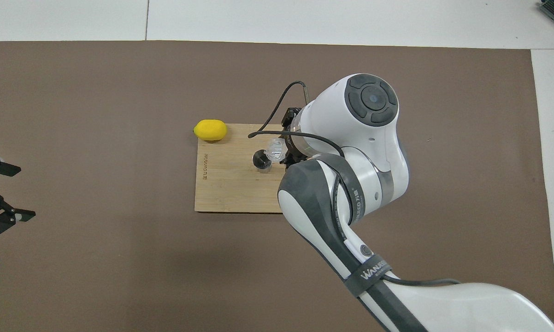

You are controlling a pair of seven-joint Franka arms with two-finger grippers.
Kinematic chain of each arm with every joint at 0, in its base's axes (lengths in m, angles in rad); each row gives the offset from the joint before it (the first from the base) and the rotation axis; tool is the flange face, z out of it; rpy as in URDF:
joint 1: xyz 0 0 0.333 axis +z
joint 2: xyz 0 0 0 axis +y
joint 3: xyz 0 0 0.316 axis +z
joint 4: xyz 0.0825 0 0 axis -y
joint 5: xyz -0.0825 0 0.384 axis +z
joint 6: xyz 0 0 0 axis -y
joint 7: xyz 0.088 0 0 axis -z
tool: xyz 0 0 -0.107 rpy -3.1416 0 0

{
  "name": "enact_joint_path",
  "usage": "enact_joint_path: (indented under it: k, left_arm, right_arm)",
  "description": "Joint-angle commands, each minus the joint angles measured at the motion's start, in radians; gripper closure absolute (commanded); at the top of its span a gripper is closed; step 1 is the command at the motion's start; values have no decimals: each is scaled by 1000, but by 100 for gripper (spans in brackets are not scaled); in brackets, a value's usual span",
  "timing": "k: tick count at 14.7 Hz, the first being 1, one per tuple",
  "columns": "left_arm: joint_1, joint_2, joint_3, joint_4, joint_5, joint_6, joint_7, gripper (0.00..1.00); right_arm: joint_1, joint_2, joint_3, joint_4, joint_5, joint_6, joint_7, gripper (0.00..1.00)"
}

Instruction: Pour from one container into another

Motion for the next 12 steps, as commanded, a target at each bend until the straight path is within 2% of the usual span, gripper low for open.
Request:
enact_joint_path:
  k: [1, 3, 7, 9, 12]
  left_arm:
    - [-10, -23, -1, -18, 25, 44, -266, 0]
    - [-10, -24, -4, -24, 31, 44, -355, 0]
    - [-30, -40, -27, -50, 134, 44, -507, 0]
    - [-30, -47, -42, -59, 139, 41, -642, 0]
    - [-24, -46, -44, -55, 143, 28, -670, 0]
  right_arm:
    - [8, 17, -2, 31, -35, -17, 37, 100]
    - [10, 18, 0, 31, -47, -15, 40, 100]
    - [10, 20, 4, 31, -69, -15, 41, 100]
    - [28, 25, 4, 31, -81, -14, 41, 100]
    - [28, 32, 3, 31, -85, -11, 41, 100]
